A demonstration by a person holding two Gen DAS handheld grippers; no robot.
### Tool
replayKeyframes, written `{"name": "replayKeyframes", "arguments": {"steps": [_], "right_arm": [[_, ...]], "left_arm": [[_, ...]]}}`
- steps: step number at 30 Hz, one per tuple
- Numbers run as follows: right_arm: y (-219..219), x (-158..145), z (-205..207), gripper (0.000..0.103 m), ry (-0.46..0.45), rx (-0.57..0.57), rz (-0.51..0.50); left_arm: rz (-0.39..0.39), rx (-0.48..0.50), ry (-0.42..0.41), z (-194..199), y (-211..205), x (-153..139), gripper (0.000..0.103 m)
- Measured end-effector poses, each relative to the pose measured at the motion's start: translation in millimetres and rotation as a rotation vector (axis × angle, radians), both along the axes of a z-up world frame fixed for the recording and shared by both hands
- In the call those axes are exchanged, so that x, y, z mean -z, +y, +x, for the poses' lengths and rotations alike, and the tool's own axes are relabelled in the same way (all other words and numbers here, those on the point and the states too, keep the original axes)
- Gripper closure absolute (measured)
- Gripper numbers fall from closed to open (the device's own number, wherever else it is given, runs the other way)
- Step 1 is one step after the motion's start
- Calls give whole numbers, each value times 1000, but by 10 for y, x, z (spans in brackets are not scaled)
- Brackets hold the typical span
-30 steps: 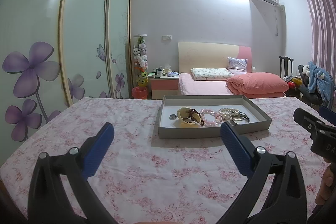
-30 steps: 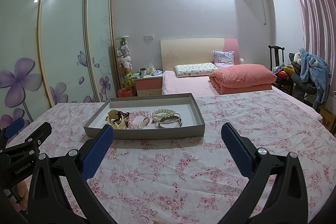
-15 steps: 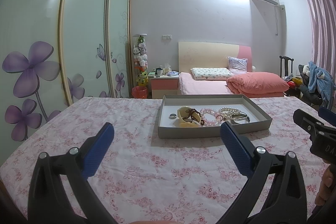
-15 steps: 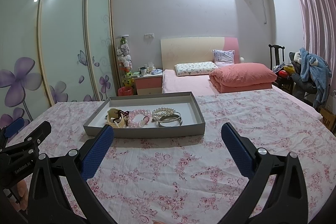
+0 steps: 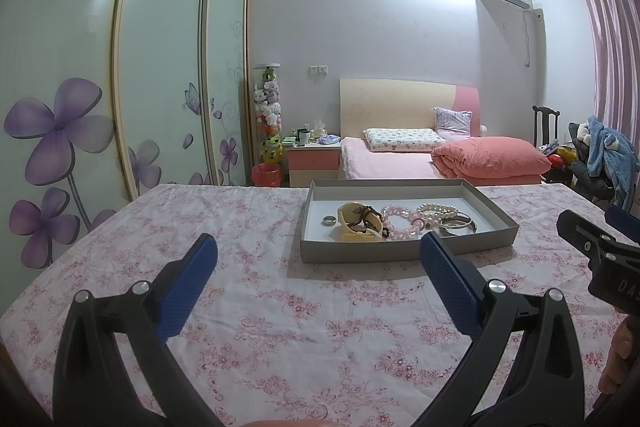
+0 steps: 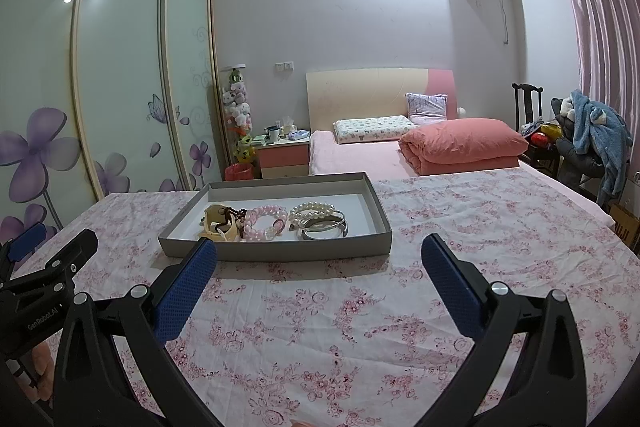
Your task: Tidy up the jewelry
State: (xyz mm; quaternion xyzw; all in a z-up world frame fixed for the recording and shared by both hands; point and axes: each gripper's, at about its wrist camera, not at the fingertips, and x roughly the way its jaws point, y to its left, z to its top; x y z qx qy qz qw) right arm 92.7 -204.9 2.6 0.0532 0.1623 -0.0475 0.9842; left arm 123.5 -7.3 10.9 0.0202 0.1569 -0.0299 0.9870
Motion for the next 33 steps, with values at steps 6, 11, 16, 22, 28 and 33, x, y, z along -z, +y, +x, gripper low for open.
{"name": "replayKeyframes", "arguments": {"steps": [6, 11, 16, 22, 28, 33], "right_arm": [[2, 6, -12, 2, 0, -1, 0], [4, -5, 2, 2, 1, 0, 0], [5, -7, 3, 2, 1, -1, 0], [8, -2, -5, 2, 2, 0, 1], [7, -6, -3, 2, 0, 0, 0], [7, -6, 0, 2, 2, 1, 1]], "left_arm": [[0, 0, 0, 1, 0, -3, 4], [0, 0, 0, 3, 2, -6, 4], [0, -1, 1, 3, -5, 0, 4], [1, -3, 1, 5, -10, 5, 4], [0, -3, 2, 6, -10, 4, 4], [0, -2, 3, 4, -15, 9, 4]]}}
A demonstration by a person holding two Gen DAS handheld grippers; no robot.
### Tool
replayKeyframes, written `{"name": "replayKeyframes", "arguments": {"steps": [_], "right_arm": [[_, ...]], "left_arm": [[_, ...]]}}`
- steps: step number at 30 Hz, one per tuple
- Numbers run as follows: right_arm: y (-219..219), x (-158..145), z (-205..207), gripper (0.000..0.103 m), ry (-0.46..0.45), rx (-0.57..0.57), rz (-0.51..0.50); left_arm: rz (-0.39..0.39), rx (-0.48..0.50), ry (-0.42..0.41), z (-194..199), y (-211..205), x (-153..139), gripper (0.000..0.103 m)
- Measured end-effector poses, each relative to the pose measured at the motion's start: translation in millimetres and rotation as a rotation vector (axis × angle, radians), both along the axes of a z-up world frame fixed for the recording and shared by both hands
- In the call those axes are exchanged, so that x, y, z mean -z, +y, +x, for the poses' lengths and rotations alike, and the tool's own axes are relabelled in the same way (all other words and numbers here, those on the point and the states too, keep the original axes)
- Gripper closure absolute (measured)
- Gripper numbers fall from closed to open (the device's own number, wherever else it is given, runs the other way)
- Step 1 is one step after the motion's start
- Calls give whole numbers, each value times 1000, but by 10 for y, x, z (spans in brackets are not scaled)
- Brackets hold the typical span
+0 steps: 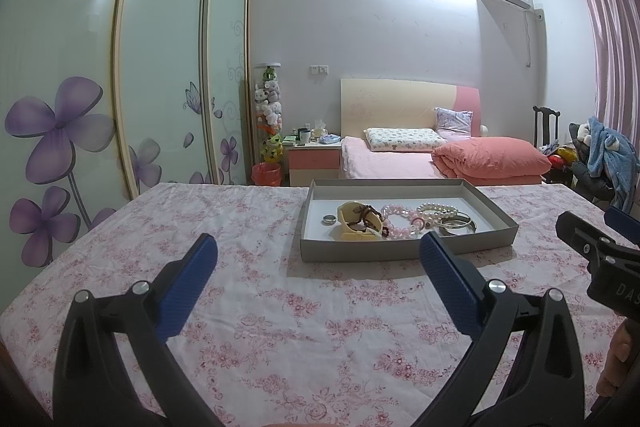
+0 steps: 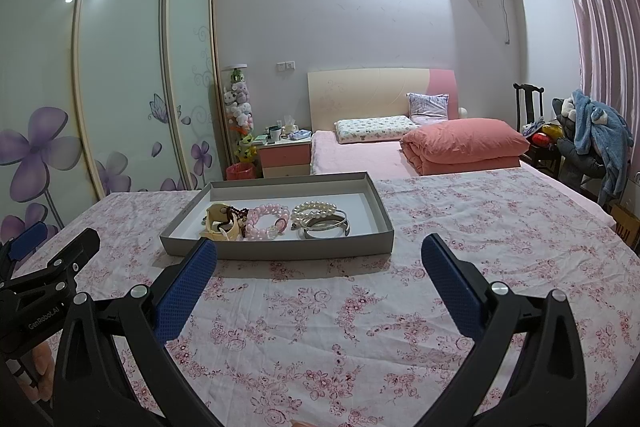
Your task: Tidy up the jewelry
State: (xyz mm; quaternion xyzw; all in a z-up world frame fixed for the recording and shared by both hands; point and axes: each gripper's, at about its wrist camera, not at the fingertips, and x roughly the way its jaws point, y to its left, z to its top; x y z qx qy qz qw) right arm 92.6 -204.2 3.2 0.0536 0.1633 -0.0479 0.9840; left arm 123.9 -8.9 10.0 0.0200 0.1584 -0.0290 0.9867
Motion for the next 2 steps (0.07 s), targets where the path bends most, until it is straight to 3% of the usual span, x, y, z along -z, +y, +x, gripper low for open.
{"name": "replayKeyframes", "arguments": {"steps": [2], "right_arm": [[-3, -9, 10, 2, 0, -1, 0]], "left_arm": [[0, 0, 0, 1, -1, 1, 4]]}}
